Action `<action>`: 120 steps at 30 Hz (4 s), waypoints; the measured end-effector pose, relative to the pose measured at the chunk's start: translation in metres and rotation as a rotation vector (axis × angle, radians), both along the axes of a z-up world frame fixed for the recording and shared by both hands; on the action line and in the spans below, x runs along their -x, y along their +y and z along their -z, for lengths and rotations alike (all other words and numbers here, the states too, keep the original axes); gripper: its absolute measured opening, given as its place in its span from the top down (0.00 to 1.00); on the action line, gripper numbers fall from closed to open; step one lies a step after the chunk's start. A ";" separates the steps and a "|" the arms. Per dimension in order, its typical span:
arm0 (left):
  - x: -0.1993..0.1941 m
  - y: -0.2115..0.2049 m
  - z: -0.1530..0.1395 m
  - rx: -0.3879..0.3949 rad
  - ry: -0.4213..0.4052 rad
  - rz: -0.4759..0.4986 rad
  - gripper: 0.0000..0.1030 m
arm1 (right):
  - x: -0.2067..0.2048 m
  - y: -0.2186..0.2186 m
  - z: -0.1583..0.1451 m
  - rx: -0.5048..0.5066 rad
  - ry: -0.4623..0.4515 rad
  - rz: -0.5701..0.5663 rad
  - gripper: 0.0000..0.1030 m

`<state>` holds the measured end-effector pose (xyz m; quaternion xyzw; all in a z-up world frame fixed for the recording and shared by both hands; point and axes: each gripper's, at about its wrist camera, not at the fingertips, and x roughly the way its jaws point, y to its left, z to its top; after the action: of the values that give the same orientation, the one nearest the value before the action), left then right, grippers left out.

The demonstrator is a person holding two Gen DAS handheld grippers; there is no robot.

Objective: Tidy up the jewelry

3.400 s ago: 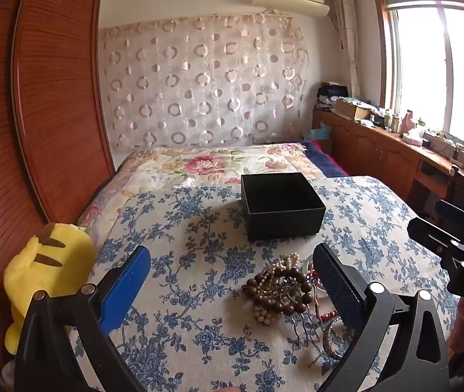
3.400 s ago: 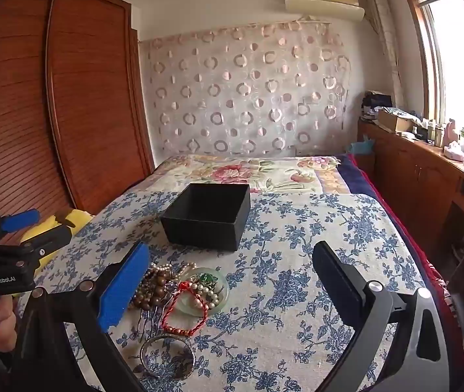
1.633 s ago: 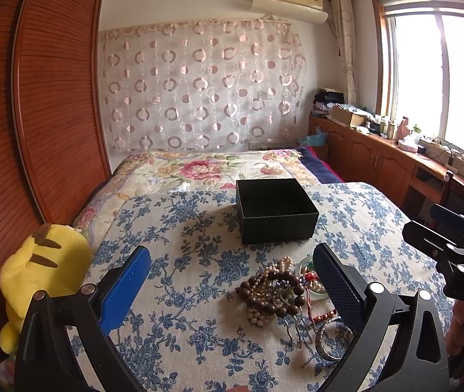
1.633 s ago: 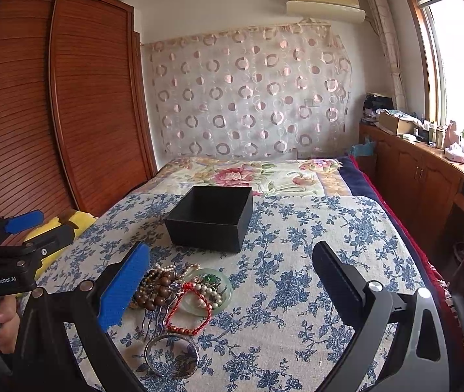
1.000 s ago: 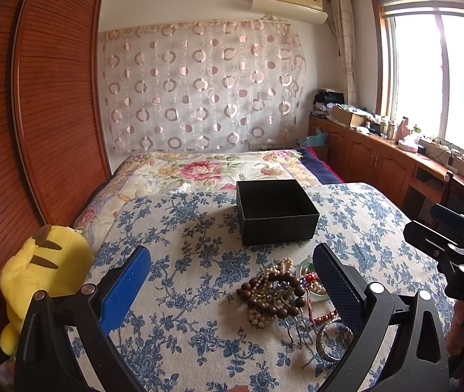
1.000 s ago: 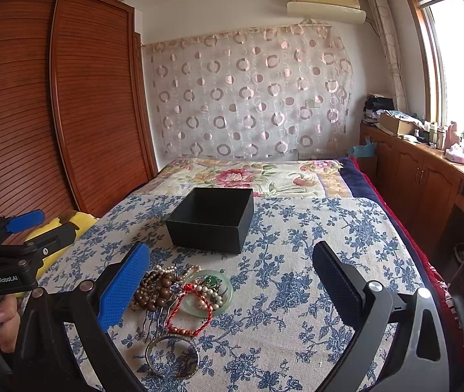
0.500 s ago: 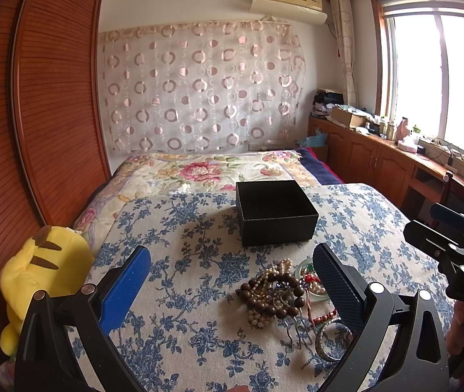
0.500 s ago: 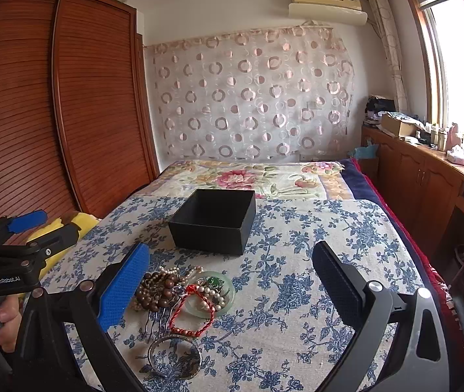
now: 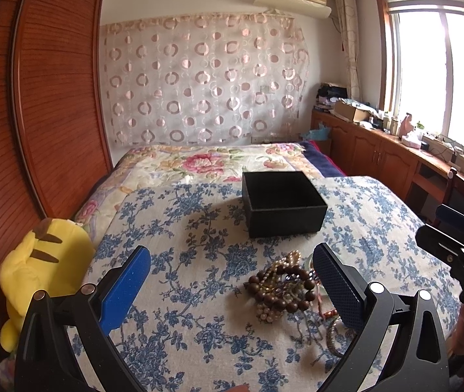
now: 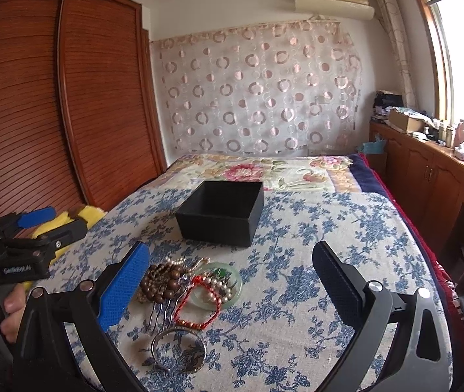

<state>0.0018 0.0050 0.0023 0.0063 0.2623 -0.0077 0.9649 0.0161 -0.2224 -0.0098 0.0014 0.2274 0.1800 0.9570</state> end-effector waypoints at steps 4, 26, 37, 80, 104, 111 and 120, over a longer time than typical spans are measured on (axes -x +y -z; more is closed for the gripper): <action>-0.006 0.008 0.011 -0.001 0.032 0.003 0.06 | -0.003 0.000 0.013 0.006 0.034 -0.013 0.02; -0.030 0.029 0.067 0.114 0.166 0.074 0.08 | -0.023 0.024 0.084 0.082 0.248 -0.182 0.49; -0.049 0.019 0.082 0.171 0.238 0.156 0.39 | -0.021 0.028 0.099 0.114 0.320 -0.257 0.70; -0.101 -0.006 -0.001 0.178 0.114 0.253 0.88 | -0.045 0.019 0.051 0.170 0.158 -0.231 0.96; -0.113 -0.006 -0.069 0.115 -0.026 0.242 0.88 | -0.086 0.021 0.025 0.188 0.096 -0.194 0.96; -0.133 -0.007 -0.060 0.082 -0.014 0.230 0.88 | -0.139 0.027 0.020 0.207 0.081 -0.169 0.96; -0.160 -0.010 -0.048 0.057 0.018 0.218 0.88 | -0.204 0.045 0.025 0.216 0.101 -0.173 0.96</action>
<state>0.1620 -0.0049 0.0501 0.0072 0.2685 -0.1200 0.9557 0.2203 -0.1777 -0.0347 -0.1119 0.2927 0.2362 0.9198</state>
